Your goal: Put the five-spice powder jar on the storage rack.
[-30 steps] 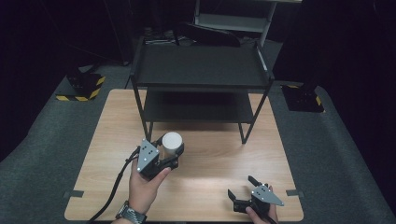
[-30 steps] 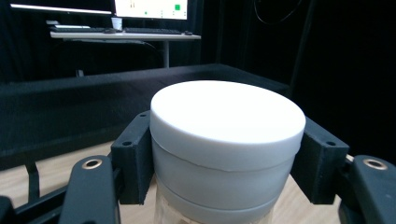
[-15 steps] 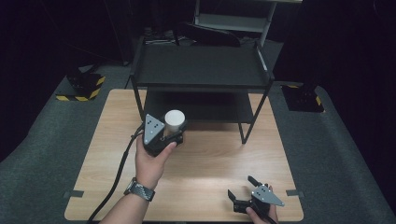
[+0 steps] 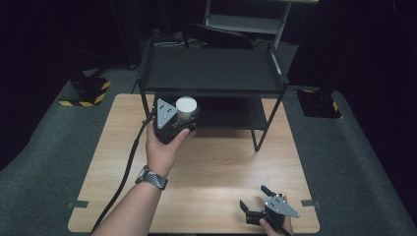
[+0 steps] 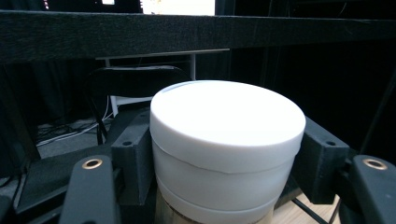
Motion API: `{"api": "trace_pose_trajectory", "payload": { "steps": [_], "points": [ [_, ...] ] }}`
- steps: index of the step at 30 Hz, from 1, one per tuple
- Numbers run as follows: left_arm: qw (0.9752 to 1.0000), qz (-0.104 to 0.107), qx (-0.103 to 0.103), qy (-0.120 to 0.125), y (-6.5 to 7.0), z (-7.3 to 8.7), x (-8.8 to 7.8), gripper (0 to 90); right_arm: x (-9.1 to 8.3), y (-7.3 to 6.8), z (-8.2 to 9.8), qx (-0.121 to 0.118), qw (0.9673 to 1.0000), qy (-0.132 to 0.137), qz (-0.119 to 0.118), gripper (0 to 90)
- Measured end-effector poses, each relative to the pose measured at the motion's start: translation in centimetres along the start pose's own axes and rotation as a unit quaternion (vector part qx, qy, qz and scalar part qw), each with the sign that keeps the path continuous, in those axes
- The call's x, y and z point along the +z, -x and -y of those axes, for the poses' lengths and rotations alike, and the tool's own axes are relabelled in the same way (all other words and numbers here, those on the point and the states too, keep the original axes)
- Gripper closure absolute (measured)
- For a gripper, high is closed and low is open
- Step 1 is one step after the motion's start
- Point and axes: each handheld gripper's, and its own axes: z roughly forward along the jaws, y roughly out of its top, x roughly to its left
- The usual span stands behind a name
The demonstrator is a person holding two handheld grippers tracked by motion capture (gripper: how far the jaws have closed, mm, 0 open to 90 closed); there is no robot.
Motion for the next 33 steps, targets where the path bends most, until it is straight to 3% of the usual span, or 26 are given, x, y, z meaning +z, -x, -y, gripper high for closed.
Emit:
{"api": "trace_pose_trajectory", "payload": {
  "steps": [19,33],
  "points": [
    [0.9994,-0.027,-0.014,0.018,-0.3,0.9,2.9,33.2,-0.1,0.1,0.1,0.0,1.0,0.004,-0.002,0.5],
    [0.9981,-0.041,-0.019,0.041,-0.3,1.9,4.1,33.3,-0.1,0.1,0.2,0.0,1.0,0.006,-0.003,0.5]
  ]
}}
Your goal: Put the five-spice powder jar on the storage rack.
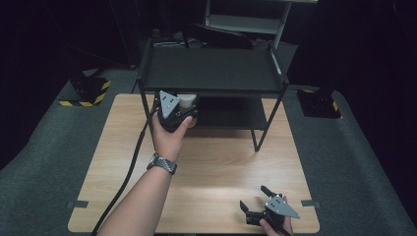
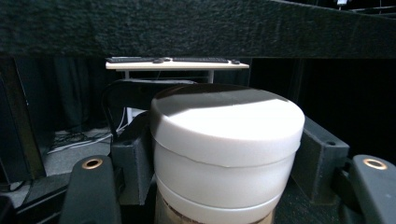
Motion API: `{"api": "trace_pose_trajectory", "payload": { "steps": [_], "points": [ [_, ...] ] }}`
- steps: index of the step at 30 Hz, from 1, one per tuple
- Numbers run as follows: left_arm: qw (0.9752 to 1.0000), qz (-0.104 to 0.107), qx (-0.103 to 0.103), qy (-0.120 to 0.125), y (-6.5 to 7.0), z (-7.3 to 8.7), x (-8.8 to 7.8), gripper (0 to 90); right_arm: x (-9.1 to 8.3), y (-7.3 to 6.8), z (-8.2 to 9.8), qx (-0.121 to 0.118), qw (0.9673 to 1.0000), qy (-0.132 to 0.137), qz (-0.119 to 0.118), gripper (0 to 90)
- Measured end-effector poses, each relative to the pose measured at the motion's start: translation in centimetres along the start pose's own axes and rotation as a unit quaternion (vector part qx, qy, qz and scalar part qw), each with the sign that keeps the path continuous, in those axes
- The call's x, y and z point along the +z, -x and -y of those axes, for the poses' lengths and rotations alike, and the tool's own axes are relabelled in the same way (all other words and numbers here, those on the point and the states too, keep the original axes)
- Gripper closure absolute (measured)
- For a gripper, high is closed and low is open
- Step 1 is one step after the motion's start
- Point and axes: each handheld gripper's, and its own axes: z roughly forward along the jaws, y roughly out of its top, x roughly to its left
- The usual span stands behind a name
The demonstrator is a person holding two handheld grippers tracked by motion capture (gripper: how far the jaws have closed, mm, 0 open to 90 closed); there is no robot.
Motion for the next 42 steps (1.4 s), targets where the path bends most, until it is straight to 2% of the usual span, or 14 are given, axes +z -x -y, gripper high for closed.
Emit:
{"api": "trace_pose_trajectory", "payload": {
  "steps": [11,16,21,24,25,27,39,42],
  "points": [
    [0.9997,-0.007,-0.004,0.022,0.1,1.1,0.9,33.3,0.0,0.0,0.1,-0.001,1.0,0.002,-0.001,0.5],
    [0.9995,-0.011,-0.012,0.027,0.1,1.3,1.2,33.3,0.0,0.0,0.1,-0.001,1.0,0.003,-0.001,0.4],
    [0.9995,-0.009,-0.009,0.029,0.0,1.4,1.4,33.3,0.0,0.0,0.1,-0.001,1.0,0.003,-0.001,0.5],
    [0.9995,-0.011,-0.008,0.029,0.1,1.4,1.4,33.4,0.0,0.0,0.1,-0.001,1.0,0.004,-0.001,0.5],
    [0.9995,-0.011,0.001,0.028,0.3,1.4,1.3,33.4,-0.1,0.0,0.1,-0.001,1.0,0.004,-0.002,0.5],
    [0.9995,-0.013,0.005,0.029,0.5,1.5,1.2,33.4,-0.1,0.0,0.1,-0.002,1.0,0.004,-0.002,0.5],
    [0.9997,-0.009,-0.004,0.021,0.3,1.1,1.0,32.7,0.0,0.0,0.1,-0.001,1.0,0.003,-0.001,0.4],
    [0.9998,-0.013,-0.008,0.014,0.3,0.8,0.9,29.3,-0.1,0.0,0.1,-0.001,1.0,0.003,-0.001,0.4]
  ]
}}
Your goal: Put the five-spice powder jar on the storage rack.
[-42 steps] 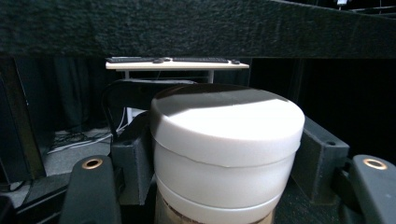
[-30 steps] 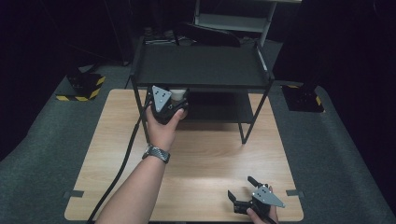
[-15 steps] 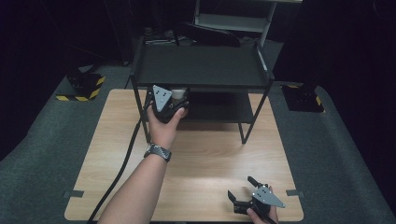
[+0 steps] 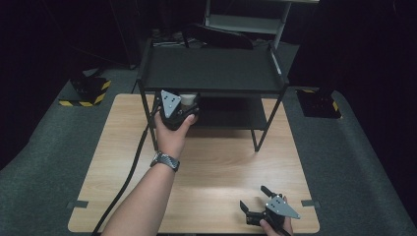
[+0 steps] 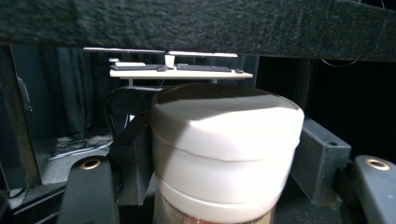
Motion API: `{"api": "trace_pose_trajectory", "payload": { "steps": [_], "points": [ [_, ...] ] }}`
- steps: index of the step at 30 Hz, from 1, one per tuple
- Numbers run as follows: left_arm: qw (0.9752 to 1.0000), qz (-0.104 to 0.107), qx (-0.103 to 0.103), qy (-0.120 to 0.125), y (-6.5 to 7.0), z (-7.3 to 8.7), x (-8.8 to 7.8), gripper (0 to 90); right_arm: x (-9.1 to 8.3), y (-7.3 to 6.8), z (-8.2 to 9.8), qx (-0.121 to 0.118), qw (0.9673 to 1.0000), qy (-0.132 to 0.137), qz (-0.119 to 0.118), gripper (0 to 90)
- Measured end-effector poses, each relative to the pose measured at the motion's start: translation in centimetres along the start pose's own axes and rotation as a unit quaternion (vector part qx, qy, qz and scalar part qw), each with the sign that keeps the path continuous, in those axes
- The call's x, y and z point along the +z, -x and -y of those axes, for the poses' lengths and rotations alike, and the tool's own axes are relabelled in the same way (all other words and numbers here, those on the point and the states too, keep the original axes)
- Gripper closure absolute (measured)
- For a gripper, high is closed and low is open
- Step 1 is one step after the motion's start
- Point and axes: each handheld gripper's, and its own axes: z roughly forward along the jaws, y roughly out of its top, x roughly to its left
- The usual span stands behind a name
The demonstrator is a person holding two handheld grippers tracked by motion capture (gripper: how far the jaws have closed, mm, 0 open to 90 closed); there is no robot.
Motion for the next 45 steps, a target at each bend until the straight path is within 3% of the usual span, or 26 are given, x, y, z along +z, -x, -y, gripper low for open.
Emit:
{"api": "trace_pose_trajectory", "payload": {
  "steps": [1,6,10,21,33,45],
  "points": [
    [1.0,-0.004,0.0,-0.005,-0.1,-0.2,0.0,23.0,0.0,0.0,0.0,-0.001,1.0,0.0,0.0,0.4],
    [0.9999,-0.012,-0.001,-0.009,-0.1,-0.6,-0.3,10.4,0.0,0.0,0.0,-0.001,1.0,0.0,0.0,0.5],
    [0.9998,0.002,-0.013,-0.014,-0.6,-0.8,-0.6,1.9,0.0,0.0,0.0,0.0,1.0,0.0,0.0,0.4],
    [0.9992,0.037,0.002,-0.01,-1.5,0.1,-2.9,0.6,0.0,0.0,0.0,-0.002,1.0,-0.001,0.0,0.4],
    [0.998,0.062,-0.001,0.008,-2.8,3.0,-7.5,0.5,0.0,-0.1,-0.2,-0.002,1.0,-0.004,0.001,0.5],
    [0.9956,0.091,0.016,0.017,-5.0,5.9,-12.2,0.5,0.1,-0.1,-0.2,-0.003,1.0,-0.005,0.001,0.4]
  ]
}}
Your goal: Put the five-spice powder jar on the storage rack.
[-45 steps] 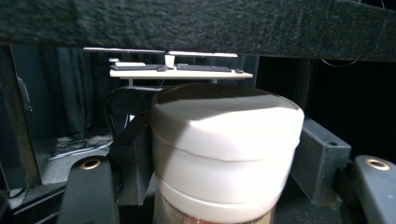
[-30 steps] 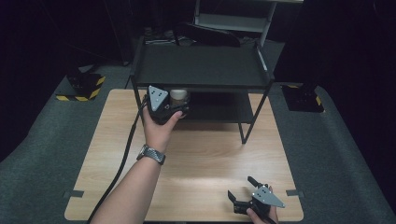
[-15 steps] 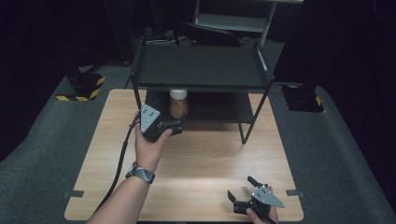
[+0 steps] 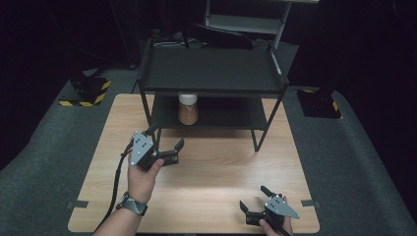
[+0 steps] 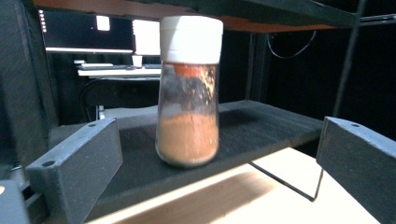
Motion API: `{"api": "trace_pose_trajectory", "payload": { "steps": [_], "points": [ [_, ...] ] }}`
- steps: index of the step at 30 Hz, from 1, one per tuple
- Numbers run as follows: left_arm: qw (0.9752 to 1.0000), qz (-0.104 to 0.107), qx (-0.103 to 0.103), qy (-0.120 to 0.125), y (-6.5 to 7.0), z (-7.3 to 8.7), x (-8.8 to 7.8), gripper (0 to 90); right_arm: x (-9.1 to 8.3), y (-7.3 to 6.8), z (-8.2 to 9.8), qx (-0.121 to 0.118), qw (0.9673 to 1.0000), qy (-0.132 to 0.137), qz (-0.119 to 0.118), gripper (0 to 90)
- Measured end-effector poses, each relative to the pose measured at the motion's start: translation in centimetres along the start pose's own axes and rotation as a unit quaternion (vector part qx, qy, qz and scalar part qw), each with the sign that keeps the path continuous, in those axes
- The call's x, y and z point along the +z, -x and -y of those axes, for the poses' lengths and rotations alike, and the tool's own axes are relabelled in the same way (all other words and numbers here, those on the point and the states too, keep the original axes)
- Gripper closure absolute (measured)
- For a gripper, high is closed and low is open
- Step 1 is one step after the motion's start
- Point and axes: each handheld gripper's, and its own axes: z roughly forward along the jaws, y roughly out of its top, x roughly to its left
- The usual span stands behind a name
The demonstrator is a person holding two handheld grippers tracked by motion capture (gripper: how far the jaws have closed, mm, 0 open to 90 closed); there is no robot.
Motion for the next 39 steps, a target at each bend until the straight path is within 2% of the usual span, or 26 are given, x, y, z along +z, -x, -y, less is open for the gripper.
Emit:
{"api": "trace_pose_trajectory", "payload": {
  "steps": [4,9,17,22,26,34,39],
  "points": [
    [1.0,0.004,0.006,-0.002,-0.3,1.4,-2.0,0.5,0.0,0.0,0.0,-0.002,1.0,0.0,0.0,0.5],
    [0.9997,0.016,0.017,-0.002,-0.6,2.5,-3.4,0.5,0.0,0.0,0.0,-0.002,1.0,-0.001,0.0,0.5],
    [0.9992,0.037,0.015,-0.01,-1.0,5.1,-6.6,0.5,0.0,-0.1,0.0,-0.004,1.0,-0.001,0.001,0.5],
    [0.9989,0.042,0.013,-0.015,-1.2,6.2,-7.9,0.5,0.0,-0.1,0.0,-0.004,1.0,-0.001,0.001,0.5],
    [0.9988,0.038,0.016,-0.027,-1.4,7.1,-9.0,0.5,0.0,-0.1,0.0,-0.004,1.0,0.0,0.002,0.5],
    [0.9985,0.028,0.014,-0.044,-1.7,7.8,-10.4,0.5,0.0,-0.1,0.0,-0.004,1.0,0.0,0.002,0.4],
    [0.9981,0.013,0.012,-0.058,-2.1,8.4,-11.2,0.5,0.0,-0.1,0.0,-0.004,1.0,0.0,0.002,0.5]
  ]
}}
